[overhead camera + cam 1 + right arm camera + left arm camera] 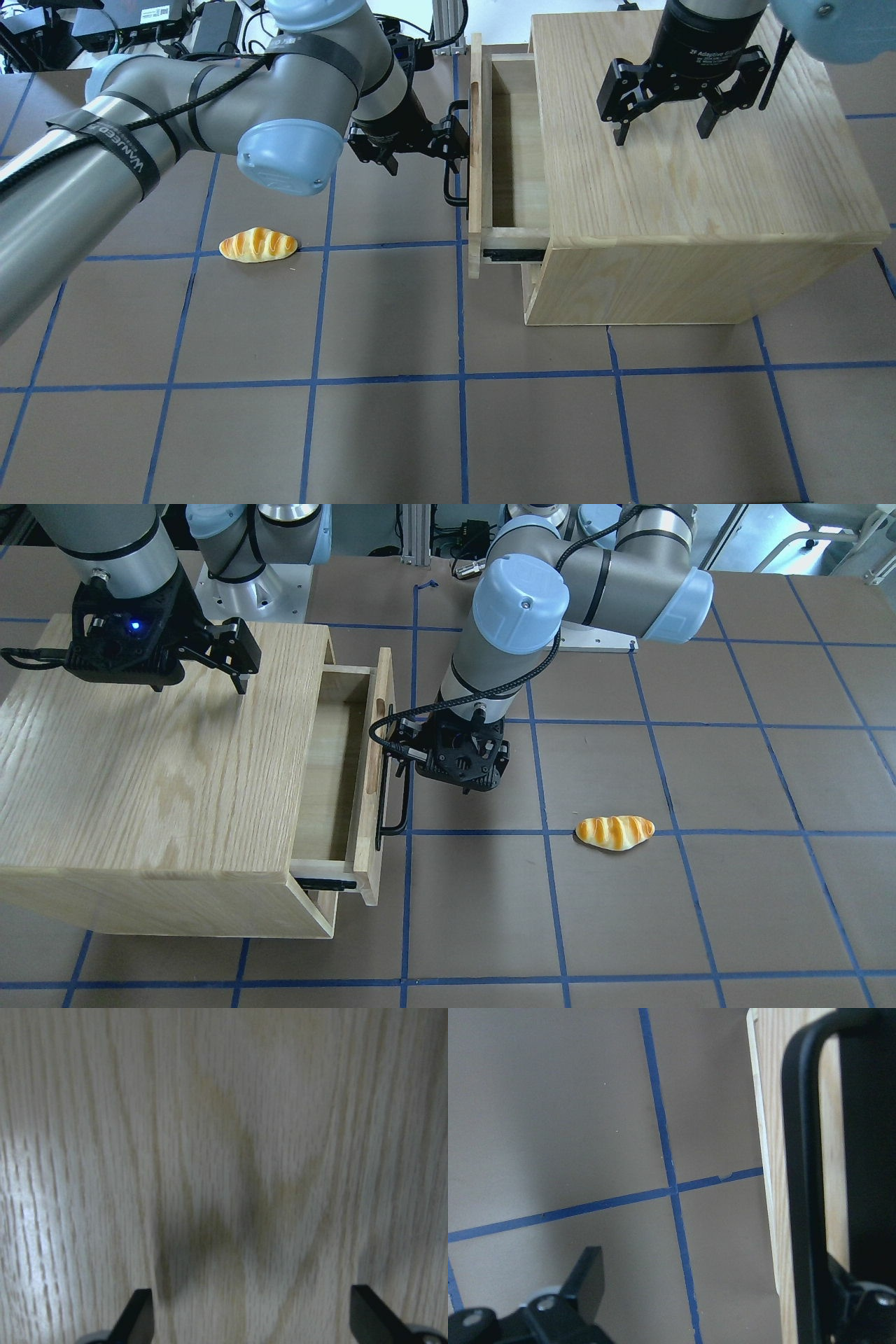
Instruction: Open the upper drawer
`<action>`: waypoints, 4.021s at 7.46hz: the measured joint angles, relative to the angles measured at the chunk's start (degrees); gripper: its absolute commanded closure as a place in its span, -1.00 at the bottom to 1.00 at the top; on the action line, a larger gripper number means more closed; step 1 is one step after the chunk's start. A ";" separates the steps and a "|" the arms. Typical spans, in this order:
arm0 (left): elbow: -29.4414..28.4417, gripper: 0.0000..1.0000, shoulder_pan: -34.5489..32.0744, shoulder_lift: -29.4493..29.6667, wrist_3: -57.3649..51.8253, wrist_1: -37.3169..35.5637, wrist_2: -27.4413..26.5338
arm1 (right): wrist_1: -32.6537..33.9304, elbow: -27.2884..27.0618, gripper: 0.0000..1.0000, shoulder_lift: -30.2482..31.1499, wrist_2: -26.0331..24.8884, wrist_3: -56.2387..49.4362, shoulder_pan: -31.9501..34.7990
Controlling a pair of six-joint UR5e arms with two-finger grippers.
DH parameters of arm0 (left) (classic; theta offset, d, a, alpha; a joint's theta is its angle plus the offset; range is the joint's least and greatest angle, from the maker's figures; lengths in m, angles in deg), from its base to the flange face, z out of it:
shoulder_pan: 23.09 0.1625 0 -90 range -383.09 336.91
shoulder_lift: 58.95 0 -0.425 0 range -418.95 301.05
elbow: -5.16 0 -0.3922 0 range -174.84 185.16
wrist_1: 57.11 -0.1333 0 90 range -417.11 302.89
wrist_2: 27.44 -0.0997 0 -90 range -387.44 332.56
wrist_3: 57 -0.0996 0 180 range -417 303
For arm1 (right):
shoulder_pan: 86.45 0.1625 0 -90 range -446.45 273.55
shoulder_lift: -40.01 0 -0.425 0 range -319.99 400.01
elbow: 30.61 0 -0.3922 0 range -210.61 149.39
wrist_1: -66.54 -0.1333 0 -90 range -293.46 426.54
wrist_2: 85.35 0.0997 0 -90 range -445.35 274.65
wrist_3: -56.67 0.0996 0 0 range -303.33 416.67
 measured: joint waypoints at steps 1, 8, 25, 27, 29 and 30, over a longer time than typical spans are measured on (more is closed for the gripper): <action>0.00 -1.00 0.93 -0.22 -1.13 0.75 -0.01 | 0.00 -0.01 -1.00 0.00 0.00 0.01 0.00; 0.16 -1.00 6.45 -0.93 -4.11 3.53 0.03 | 0.00 0.00 -1.00 0.00 0.00 0.04 0.00; -2.64 -1.00 15.76 -16.07 -13.56 21.96 -8.79 | 0.00 0.01 -1.00 0.00 0.00 0.04 -0.06; -3.12 -0.99 15.79 -18.99 -12.52 23.46 -11.64 | 0.00 0.01 -1.00 0.00 0.00 0.04 -0.06; -3.15 -1.00 15.02 -19.23 -10.40 23.74 -13.98 | 0.00 0.01 -1.00 0.00 0.00 0.02 -0.03; -3.19 -1.00 14.75 -19.22 -9.88 23.75 -14.06 | 0.00 0.01 -1.00 0.00 0.00 0.00 -0.01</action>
